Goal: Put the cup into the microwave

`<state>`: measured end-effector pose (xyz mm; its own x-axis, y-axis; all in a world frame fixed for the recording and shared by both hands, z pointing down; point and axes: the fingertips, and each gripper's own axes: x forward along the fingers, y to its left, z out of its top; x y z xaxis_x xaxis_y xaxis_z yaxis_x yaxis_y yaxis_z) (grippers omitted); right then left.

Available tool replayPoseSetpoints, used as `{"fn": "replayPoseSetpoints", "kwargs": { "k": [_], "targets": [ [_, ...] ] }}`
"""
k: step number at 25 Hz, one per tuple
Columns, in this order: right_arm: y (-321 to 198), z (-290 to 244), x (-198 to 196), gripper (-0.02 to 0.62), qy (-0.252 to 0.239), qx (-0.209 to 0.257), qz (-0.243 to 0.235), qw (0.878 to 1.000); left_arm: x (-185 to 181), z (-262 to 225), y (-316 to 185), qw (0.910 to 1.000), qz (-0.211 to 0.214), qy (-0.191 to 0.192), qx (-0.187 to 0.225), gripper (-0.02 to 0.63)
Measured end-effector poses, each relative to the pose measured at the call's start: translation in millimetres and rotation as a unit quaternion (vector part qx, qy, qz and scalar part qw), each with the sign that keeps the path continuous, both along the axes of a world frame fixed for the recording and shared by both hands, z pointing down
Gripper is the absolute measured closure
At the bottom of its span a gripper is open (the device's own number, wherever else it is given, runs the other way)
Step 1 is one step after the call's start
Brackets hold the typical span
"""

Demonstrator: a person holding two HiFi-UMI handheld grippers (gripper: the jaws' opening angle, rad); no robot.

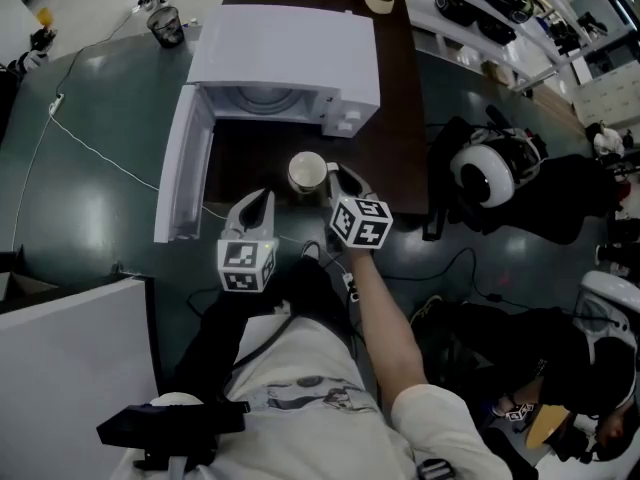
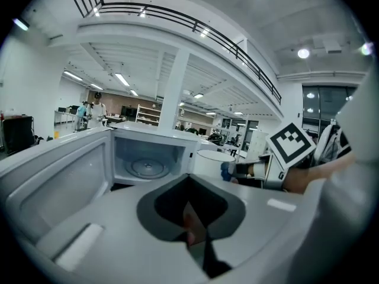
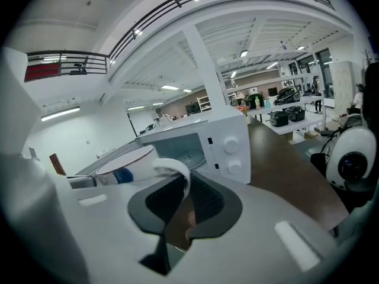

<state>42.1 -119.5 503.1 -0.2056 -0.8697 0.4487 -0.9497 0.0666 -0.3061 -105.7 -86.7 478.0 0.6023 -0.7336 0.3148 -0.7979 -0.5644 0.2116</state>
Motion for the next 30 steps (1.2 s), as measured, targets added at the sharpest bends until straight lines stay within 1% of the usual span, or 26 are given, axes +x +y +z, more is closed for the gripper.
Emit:
{"fn": "replayPoseSetpoints", "kwargs": {
  "k": [3,8,17,23,30],
  "targets": [
    [-4,-1,-19,0.561,-0.005,0.0,-0.014,1.0,-17,-2,-7,0.9996,-0.028,0.0,0.006,0.606],
    [-15,-5,-37,0.561,-0.011,0.001,-0.038,0.999,-33,-5,-18,0.9978,-0.064,-0.003,0.014,0.606],
    [-41,-4,-53,0.56,-0.003,0.001,-0.082,0.997,-44,-6,-28,0.9929,-0.117,-0.017,0.014,0.606],
    [-69,7,-58,0.561,-0.005,-0.003,-0.093,0.996,-45,-4,-34,0.9912,-0.13,-0.019,0.013,0.606],
    [-112,23,-63,0.56,-0.011,0.003,-0.078,0.997,-40,12,-62,0.9934,-0.111,-0.026,0.011,0.606]
  ]
}}
